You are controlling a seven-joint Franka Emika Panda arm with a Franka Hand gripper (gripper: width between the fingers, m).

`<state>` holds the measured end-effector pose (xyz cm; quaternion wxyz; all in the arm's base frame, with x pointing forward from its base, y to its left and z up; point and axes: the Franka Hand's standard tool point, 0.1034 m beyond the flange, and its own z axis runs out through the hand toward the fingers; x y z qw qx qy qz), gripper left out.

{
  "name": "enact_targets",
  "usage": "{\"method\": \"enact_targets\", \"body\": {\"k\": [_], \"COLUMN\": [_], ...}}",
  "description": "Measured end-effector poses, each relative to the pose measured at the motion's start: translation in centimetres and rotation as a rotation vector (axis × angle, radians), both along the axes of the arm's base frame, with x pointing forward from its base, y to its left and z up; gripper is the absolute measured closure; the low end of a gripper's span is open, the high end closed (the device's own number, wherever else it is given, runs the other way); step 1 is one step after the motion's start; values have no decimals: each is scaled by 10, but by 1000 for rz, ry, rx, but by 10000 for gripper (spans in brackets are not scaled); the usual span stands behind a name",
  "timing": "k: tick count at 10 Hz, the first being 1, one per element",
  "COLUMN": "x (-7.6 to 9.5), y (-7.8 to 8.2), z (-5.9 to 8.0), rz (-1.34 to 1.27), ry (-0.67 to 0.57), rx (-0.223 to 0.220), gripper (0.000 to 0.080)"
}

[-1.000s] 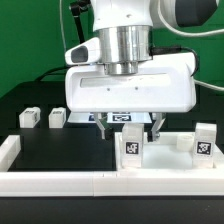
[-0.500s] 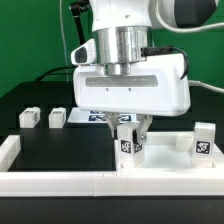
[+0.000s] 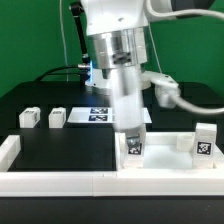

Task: Assemble square table

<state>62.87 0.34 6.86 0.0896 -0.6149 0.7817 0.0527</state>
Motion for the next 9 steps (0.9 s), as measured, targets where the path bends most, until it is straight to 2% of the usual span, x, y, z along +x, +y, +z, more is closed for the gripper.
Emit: {"method": "enact_targets", "body": {"k": [1, 3, 4, 5, 6, 7, 9], "x": [1, 0, 0, -2, 0, 1, -1], "y": [-5, -4, -4, -1, 9, 15, 12], "z": [1, 0, 0, -1, 3, 5, 3], "rz": [-46, -60, 3, 152, 340, 605, 737], "ry": [17, 25, 4, -47, -77, -151, -164], "rx": [9, 8, -8, -74, -109, -156, -172], "gripper": [508, 508, 407, 270, 175, 157, 151]}}
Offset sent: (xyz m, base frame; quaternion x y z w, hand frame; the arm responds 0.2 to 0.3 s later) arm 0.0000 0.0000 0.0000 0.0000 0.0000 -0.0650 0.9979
